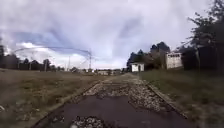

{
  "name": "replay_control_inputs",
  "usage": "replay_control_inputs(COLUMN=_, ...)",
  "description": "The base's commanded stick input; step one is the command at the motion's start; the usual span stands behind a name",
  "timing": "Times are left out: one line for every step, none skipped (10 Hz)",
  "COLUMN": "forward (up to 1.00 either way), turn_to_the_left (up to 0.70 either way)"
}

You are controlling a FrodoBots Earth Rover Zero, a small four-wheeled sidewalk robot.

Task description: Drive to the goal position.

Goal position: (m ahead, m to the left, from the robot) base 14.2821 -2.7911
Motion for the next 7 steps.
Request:
replay_control_inputs(forward=1.0, turn_to_the_left=-0.13)
replay_control_inputs(forward=1.0, turn_to_the_left=-0.02)
replay_control_inputs(forward=1.0, turn_to_the_left=0.0)
replay_control_inputs(forward=1.0, turn_to_the_left=0.0)
replay_control_inputs(forward=1.0, turn_to_the_left=0.0)
replay_control_inputs(forward=1.0, turn_to_the_left=0.0)
replay_control_inputs(forward=1.0, turn_to_the_left=0.0)
